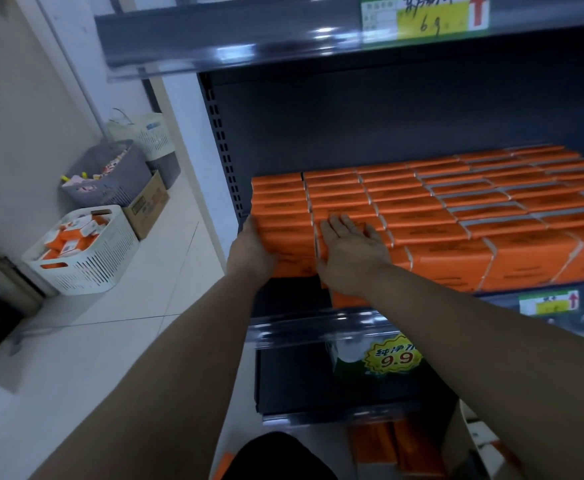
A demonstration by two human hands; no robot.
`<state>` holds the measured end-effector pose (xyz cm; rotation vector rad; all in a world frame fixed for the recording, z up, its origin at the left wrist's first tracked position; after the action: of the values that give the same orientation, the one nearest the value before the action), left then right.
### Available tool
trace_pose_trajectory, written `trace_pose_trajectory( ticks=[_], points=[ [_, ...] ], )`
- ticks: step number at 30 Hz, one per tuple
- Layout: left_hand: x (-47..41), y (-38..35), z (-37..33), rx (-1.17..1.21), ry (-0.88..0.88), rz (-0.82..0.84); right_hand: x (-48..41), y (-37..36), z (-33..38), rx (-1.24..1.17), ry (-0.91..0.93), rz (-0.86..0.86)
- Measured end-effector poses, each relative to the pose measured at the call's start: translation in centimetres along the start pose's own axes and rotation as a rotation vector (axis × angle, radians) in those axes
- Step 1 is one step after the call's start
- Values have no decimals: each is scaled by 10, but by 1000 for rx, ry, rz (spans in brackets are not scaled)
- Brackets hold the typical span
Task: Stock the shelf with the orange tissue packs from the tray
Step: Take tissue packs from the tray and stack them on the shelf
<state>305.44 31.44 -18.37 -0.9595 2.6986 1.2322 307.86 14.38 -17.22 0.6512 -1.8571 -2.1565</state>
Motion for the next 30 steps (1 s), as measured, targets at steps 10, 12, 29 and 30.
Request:
trace_pose_trajectory(
  ticks=[10,12,29,30],
  points=[
    [1,-13,-5,-44,57,-53,-5,-2,-7,-10,-17,-7],
    [1,-15,-5,-40,62,-58,-4,-2,-9,-12,-17,-15],
    [-4,-24,-5,108,44,-39,-8,17,-22,-34,21,-50],
    [-8,-23,-3,113,31,-54,-11,19,-21,-32,27,-46]
  ],
)
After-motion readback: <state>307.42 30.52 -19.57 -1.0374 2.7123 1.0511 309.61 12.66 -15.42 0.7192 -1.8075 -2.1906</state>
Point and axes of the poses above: each hand's wrist, its own x-axis away from the middle knuckle, its own y-axis out of the back of the hand, z = x × y, the point moved 3 cm from there along -x, towards the middle knuckle, and after that the axes turned 11 degrees about -z, right-handed, at the moved point
